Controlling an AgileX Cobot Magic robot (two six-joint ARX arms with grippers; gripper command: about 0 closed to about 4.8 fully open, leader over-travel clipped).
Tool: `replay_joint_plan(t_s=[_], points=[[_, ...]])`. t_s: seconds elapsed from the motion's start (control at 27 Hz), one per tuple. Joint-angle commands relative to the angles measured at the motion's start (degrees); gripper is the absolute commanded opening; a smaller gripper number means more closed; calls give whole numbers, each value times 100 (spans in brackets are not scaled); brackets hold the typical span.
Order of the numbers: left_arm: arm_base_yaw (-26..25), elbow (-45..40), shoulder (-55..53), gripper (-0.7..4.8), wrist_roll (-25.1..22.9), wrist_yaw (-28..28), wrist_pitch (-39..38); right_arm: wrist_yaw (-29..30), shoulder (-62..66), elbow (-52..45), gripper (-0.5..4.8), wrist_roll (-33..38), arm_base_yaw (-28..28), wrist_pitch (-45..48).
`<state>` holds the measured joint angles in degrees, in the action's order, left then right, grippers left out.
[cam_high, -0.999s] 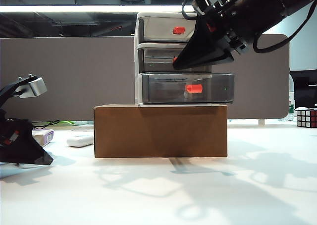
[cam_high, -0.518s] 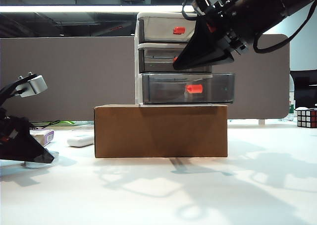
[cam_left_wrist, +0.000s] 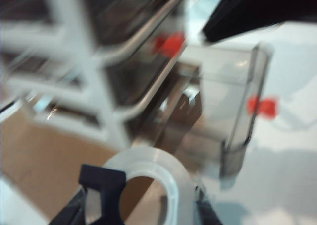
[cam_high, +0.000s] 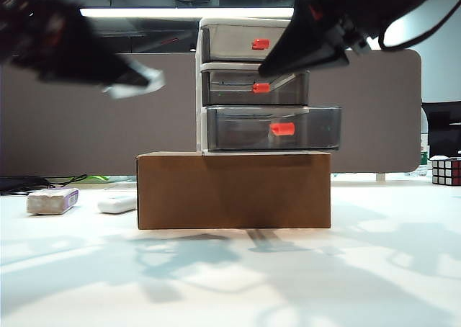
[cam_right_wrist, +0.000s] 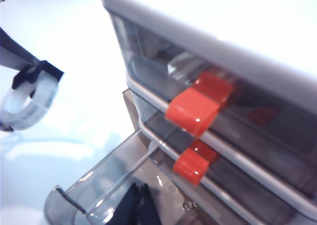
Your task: Open the third layer of the drawer on the table, pick up the transparent tape on the table and put it in, and finally close the drawer.
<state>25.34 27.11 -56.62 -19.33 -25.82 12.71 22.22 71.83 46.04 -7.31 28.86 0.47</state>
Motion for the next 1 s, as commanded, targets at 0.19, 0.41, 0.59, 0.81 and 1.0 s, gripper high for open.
replay_joint_plan(t_s=[0.19,0.41,0.59,0.81,1.0], points=[[1182,1484,-1515,161,304,483,153,-175,-688,26,-5,-22,-7,-190],[1805,1829,-2179,161,328,782,175,-282,-990,26,-5,-55,-7,-459],[1888,1840,-2385,161,330,1222,236,-323,-1176,26,-5,-195,-9,-643],[1882,1845,-2385,344,352,1360,234,-326,-1252,26,-5,-201,-9,-667],[1884,1849,-2321,364,461,1362,227,-323,-1252,26,-5,-216,-9,-667]])
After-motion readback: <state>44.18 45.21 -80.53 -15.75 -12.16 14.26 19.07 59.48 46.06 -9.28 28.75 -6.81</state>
